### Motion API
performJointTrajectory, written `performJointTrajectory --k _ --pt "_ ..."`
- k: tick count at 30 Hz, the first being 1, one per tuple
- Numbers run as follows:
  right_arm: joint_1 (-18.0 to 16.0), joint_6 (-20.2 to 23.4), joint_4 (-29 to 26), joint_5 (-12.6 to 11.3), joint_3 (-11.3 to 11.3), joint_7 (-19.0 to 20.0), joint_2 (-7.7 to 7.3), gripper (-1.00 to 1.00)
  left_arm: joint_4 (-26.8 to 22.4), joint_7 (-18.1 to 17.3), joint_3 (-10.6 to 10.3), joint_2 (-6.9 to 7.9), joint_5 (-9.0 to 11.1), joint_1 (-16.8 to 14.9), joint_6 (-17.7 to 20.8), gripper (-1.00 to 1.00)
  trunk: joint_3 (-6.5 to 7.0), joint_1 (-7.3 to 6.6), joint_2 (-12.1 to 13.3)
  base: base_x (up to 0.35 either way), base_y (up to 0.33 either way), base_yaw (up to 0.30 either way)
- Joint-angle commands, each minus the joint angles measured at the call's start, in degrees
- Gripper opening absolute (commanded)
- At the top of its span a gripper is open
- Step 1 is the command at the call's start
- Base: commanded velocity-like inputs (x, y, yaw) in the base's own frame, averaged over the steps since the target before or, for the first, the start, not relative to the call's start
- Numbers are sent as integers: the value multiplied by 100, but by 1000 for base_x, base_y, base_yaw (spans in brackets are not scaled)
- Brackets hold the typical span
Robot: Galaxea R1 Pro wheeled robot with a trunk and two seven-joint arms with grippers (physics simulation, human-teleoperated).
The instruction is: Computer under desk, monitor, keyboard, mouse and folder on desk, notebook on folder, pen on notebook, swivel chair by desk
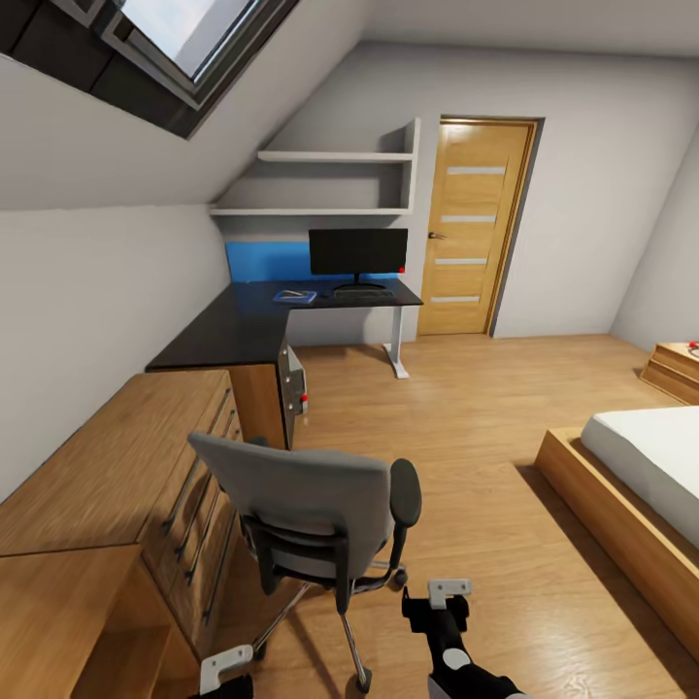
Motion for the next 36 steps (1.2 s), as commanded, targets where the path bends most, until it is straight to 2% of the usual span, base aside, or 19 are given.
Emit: performJointTrajectory --k 1,10,11,13,36 --pt "-4 -42 8 -6 50 -16 -1 100 7 36 -50 2 58 -4 -75 100 -24 22 -45 0 0 0" --pt "-2 -198 17 65 53 3 8 100 26 38 -68 -1 40 -4 -166 100 -186 220 -406 0 0 0" --pt "4 -436 18 65 57 3 12 100 26 38 -68 -1 40 -4 -167 100 -204 242 -446 0 0 0" --pt "5 -473 19 65 58 3 13 100 26 38 -69 -1 40 -4 -167 100 -240 286 -526 0 0 0" --pt "7 -555 17 65 77 3 32 100 26 38 -69 -8 40 -4 -167 100 -653 791 -1449 0 0 64"
